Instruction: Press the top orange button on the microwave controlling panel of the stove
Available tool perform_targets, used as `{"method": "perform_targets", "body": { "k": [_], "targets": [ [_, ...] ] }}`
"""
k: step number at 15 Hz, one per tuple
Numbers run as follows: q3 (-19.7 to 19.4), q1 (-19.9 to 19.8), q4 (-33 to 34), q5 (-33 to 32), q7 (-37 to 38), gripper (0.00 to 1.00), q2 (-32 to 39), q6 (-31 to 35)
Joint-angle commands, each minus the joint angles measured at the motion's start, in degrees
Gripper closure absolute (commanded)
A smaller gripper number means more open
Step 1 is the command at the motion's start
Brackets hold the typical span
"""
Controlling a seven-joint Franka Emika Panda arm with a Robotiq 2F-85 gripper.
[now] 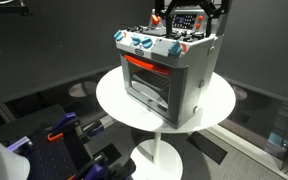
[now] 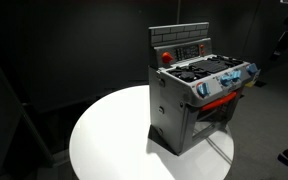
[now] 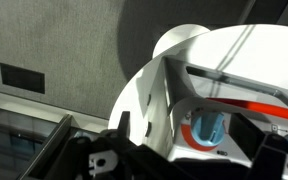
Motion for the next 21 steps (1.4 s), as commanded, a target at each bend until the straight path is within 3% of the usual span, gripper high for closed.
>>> {"method": "perform_targets", "body": {
  "k": [1,10,21],
  "targets": [
    [1.64,-0.05,5.40,1.16,1.22,0.00,5.55,1.23],
    [4.60,-0.62,14.16,2.63,2.11,0.00,14.19,4.28],
    [6.44,-1.14,21.97,5.31,2.25,0.00,19.12,4.70]
  ]
}}
